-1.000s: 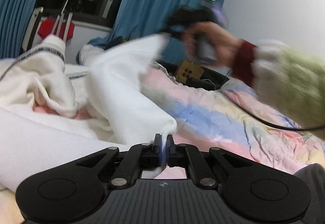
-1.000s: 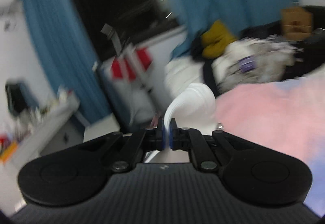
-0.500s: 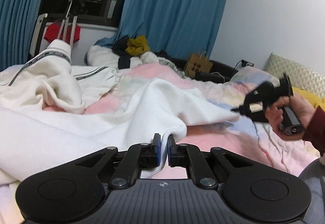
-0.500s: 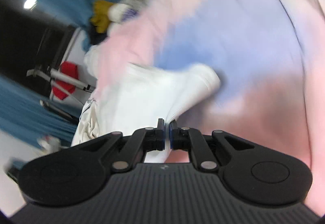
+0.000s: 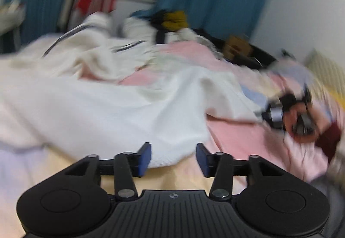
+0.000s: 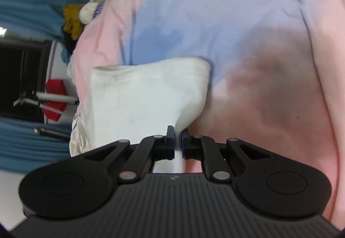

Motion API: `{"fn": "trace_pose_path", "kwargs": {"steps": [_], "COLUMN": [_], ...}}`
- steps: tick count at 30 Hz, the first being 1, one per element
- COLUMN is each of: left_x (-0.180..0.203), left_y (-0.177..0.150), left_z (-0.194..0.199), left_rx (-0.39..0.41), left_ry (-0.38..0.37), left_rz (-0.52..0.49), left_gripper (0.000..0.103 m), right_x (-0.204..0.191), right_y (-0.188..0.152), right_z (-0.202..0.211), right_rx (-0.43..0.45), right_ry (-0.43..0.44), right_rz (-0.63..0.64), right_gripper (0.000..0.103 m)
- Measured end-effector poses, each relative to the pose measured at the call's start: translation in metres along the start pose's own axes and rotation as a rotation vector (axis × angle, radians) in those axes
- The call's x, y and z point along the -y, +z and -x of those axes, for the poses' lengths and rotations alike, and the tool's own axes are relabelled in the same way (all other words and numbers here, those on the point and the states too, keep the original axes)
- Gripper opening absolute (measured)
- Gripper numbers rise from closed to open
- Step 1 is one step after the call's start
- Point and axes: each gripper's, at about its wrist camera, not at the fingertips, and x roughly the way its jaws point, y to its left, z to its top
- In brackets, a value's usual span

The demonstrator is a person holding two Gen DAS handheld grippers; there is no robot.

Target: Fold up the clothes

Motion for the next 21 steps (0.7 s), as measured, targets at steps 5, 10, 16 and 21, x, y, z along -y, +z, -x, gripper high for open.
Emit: {"fn": "trace_pose_path", "kwargs": {"steps": [5, 10, 16, 21], "left_x": [-0.084, -0.162, -0.21, -0.236], "left_y": [0.01, -0.001, -0.012, -0.017], "left_z": [0.024, 0.036, 0.029, 0.018], "left_rx": [0.058, 0.12, 0.228, 0.281], "left_ry": [0.095, 0.198, 0.274, 0.251], "left_rz": [0.452, 0.863, 1.095, 1.211], "left_gripper": [0.068, 0.072, 0.071, 0.067], "right_x": [0.015, 0.011, 0.005, 0.006], "right_y": [0.004, 0.002, -0.002, -0.007], "right_z": [-0.003, 0.002, 0.011, 0.028], "right_rx": [-0.023, -0.011, 0.022, 0.084], "right_ry": [0.003, 0.004, 0.006, -0.016], "right_rz": [-0.113, -0.123, -0.11, -0.097], "right_gripper": [0.012, 0.034, 0.049, 0.051]}}
